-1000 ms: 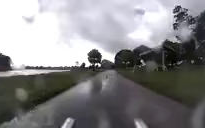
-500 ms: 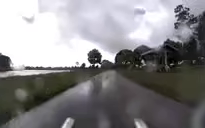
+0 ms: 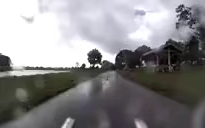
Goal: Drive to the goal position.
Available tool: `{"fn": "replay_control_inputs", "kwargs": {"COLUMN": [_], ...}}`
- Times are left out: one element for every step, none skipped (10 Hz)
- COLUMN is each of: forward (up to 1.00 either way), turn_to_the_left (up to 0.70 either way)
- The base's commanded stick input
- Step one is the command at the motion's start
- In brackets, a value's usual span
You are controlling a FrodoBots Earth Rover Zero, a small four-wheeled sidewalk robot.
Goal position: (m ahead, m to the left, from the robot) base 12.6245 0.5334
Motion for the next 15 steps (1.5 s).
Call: {"fn": "replay_control_inputs", "kwargs": {"forward": [1.00, 1.00, 1.00, 1.00, 1.00, 1.00, 1.00, 1.00, 1.00, 1.00, 1.00, 1.00, 1.00, 1.00, 1.00], "turn_to_the_left": [0.00, 0.00, 0.00, 0.00, 0.00, 0.00, 0.00, 0.00, 0.00, 0.00, 0.00, 0.00, 0.00, 0.00, 0.00]}}
